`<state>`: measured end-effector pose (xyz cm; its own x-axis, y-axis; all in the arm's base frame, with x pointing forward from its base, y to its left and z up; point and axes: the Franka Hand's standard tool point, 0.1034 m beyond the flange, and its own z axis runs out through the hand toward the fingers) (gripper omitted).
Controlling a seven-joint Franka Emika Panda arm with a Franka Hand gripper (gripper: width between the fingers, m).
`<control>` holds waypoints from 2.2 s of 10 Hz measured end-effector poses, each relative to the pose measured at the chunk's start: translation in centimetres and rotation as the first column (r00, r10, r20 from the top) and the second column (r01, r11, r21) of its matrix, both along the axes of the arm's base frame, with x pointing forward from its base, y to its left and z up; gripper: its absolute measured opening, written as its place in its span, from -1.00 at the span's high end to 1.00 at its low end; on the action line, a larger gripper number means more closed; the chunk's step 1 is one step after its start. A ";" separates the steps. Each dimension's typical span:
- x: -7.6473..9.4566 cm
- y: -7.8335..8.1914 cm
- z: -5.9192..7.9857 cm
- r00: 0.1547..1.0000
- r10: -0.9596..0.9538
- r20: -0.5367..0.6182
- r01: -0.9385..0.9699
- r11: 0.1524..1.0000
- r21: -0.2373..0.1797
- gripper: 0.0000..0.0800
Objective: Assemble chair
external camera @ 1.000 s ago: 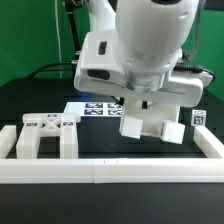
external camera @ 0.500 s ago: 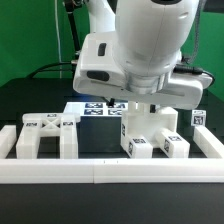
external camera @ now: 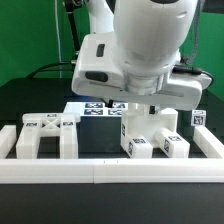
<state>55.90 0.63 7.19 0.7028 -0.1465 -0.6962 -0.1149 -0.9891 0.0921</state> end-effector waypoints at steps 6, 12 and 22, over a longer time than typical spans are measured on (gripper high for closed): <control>2.3 -0.7 1.2 0.997 0.022 0.076 -0.024 1.000 0.016 -0.62; 6.2 -1.8 1.2 0.855 0.086 0.511 -0.103 0.995 0.006 -0.62; 5.2 -10.0 1.8 0.613 0.252 0.749 -0.276 0.956 -0.096 -0.62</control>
Offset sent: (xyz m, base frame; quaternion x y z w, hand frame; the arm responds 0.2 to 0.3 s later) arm 0.0096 -0.0110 0.0218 -0.0091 -0.0309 -0.0493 0.9983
